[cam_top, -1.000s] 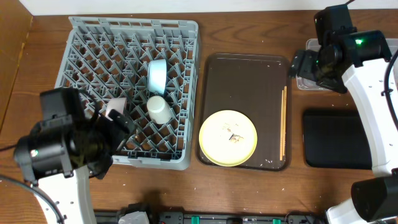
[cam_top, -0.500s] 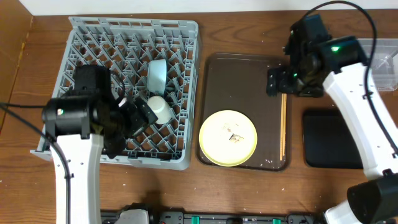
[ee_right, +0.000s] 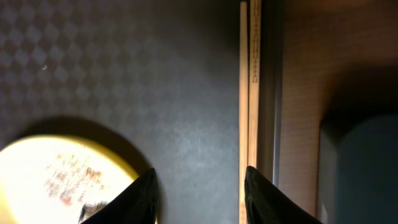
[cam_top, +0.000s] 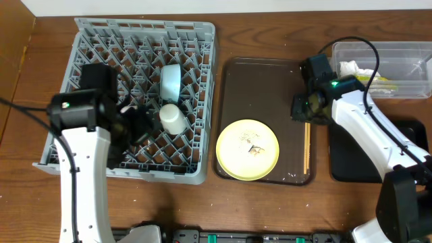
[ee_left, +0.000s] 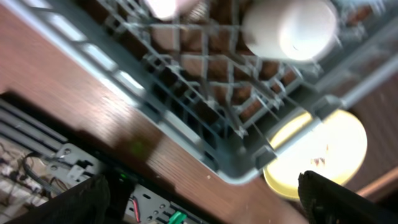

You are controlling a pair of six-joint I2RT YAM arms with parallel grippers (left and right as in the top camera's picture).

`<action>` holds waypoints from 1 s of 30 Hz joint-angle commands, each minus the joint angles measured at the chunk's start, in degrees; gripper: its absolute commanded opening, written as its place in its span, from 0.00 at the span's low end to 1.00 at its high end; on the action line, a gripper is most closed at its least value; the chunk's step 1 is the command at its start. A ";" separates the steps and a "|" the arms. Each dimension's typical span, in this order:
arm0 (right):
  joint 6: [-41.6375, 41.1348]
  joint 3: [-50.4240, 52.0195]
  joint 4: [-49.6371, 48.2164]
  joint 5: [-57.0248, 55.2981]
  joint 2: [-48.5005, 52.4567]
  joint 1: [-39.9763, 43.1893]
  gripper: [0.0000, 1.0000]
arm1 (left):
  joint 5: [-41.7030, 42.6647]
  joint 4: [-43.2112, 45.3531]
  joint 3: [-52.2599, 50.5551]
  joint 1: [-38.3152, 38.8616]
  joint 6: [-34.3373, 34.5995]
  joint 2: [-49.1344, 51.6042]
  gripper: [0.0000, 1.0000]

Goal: Sort waste into correct bins and load items into the dishwasher
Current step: 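Grasp one wooden chopstick with the right gripper and place it in rack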

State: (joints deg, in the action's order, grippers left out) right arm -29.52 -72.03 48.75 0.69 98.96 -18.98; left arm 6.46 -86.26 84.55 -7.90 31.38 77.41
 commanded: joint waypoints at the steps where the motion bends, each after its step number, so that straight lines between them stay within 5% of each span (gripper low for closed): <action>1: -2.95 3.19 -2.75 -2.86 0.11 -0.20 0.47 | -3.52 -0.11 0.07 -5.51 -0.74 -0.11 0.98; 10: -4.28 3.78 -4.37 -6.16 6.19 -0.42 0.49 | -3.52 -1.29 0.04 -13.44 -0.72 -0.09 0.98; 30: -1.68 3.80 -6.12 -6.88 10.67 -2.95 0.50 | -3.52 -1.29 0.04 -13.57 -0.72 -0.09 0.98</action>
State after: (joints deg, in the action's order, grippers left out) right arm -32.32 -68.49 42.50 -5.45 109.16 -22.06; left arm 3.88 -87.20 84.55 -21.23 31.24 77.41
